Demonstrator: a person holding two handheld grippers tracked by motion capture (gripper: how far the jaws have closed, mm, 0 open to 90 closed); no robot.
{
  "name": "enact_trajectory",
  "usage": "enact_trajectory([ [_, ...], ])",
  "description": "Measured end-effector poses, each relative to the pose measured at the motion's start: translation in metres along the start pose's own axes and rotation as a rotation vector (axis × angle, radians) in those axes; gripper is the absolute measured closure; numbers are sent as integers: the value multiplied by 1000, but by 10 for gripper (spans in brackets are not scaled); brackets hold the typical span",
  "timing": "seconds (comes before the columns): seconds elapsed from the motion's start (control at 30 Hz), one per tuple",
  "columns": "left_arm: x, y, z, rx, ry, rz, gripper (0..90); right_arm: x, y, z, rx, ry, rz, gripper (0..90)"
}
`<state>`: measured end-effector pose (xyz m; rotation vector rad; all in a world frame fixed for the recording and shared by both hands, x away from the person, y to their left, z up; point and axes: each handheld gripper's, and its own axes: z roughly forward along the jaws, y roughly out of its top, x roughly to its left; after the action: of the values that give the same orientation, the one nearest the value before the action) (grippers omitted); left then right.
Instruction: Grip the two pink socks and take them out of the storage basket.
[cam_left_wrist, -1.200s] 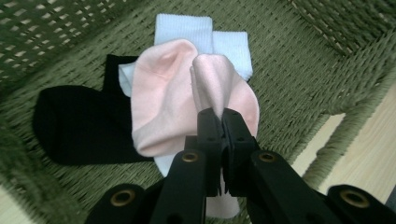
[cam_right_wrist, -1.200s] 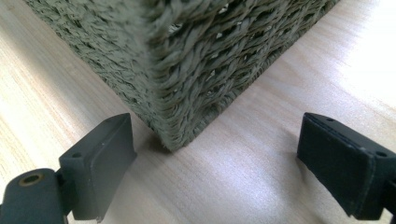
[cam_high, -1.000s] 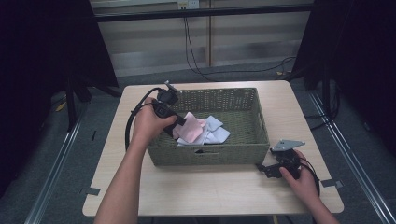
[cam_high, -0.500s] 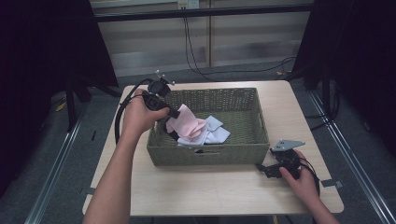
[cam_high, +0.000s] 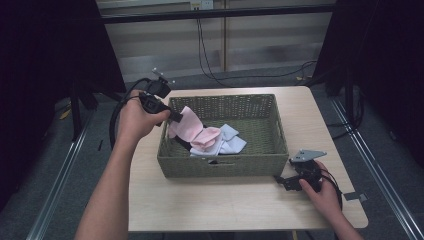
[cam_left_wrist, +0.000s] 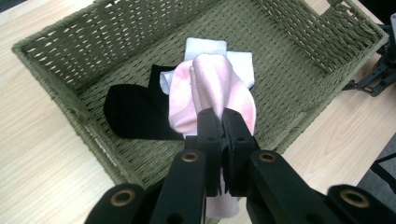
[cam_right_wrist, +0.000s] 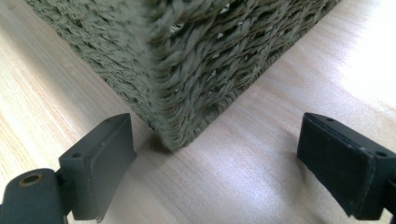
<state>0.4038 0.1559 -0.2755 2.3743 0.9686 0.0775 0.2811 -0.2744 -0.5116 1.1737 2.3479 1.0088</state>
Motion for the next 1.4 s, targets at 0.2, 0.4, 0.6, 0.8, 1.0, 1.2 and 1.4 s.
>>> enact_trajectory([
  [0.2,10,-12,-10,-18,14,-24,873,0,0,0,0,0,0,102],
  [0.4,20,-27,-20,-30,32,-60,872,0,0,0,0,-1,-1,102],
  [0.6,32,-43,-32,-37,55,-88,873,0,0,0,0,-1,0,102],
  [0.8,49,-64,-41,-45,84,-121,871,0,0,0,0,-1,0,102],
  [1.0,62,-82,-40,-36,102,-162,870,0,0,0,0,-1,-1,102],
  [1.2,64,-87,-35,-74,126,-162,699,0,0,0,1,0,1,102],
  [1.4,57,-80,-30,-97,140,-123,596,0,0,0,1,0,2,102],
])
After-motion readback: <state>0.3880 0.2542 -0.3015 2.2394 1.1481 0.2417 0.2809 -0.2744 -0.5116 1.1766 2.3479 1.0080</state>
